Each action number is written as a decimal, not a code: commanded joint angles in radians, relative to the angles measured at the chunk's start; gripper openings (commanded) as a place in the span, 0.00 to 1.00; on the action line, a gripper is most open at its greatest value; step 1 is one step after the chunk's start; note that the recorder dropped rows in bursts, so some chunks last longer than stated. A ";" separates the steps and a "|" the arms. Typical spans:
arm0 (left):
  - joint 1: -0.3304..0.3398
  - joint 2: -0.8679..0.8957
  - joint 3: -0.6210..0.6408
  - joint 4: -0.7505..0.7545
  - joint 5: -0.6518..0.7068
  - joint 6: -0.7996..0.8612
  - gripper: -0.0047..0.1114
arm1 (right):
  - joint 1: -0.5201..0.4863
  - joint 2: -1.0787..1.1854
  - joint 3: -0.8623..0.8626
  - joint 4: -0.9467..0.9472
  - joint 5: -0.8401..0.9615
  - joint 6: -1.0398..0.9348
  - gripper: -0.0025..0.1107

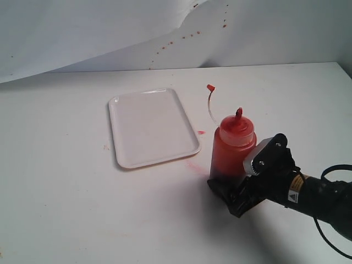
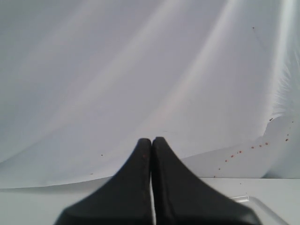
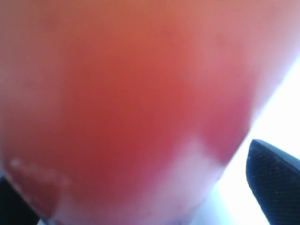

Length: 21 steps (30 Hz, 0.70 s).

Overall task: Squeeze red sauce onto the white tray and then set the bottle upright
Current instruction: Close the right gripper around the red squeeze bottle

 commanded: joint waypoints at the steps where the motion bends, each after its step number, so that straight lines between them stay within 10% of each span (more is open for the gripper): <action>1: -0.007 -0.001 0.004 -0.009 0.000 -0.002 0.04 | 0.002 0.001 -0.002 0.017 -0.016 -0.005 0.86; 15: -0.007 -0.001 0.004 -0.009 0.000 -0.002 0.04 | 0.002 0.004 -0.002 0.083 0.019 0.041 0.83; 17: -0.007 -0.001 0.004 -0.009 0.000 -0.002 0.04 | 0.002 0.004 -0.002 0.078 0.019 0.032 0.76; 21: -0.007 -0.001 0.004 -0.009 0.000 -0.002 0.04 | 0.002 0.004 -0.002 0.034 0.064 0.032 0.31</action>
